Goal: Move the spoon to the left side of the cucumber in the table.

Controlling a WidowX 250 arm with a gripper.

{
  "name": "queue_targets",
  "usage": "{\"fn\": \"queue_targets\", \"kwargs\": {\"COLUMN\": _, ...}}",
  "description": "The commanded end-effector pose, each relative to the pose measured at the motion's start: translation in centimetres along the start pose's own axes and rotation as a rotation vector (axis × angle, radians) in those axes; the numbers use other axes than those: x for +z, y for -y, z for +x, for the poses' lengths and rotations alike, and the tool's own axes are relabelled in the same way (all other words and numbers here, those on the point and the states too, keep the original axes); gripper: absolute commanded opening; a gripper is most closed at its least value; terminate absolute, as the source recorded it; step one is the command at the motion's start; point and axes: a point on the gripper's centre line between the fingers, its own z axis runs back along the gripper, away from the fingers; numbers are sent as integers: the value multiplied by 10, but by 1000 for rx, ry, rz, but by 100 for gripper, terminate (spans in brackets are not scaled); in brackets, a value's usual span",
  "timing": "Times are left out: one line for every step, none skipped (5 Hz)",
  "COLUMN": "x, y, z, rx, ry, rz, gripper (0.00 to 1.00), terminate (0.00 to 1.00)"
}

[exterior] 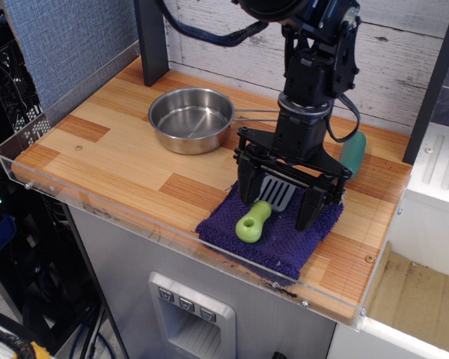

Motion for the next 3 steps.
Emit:
{"fn": "queue_targets", "kwargs": {"x": -3, "y": -6, "z": 1, "rx": 6, "ry": 0, "rz": 18, "gripper": 100, "terminate": 0}}
{"fn": "queue_targets", "kwargs": {"x": -9, "y": -12, "z": 3, "rx": 22, "ry": -21, "rz": 9, "gripper": 100, "terminate": 0}}
{"fn": "queue_targets", "kwargs": {"x": -13, "y": -17, "z": 2, "rx": 35, "ry": -31, "rz": 6, "gripper": 100, "terminate": 0}}
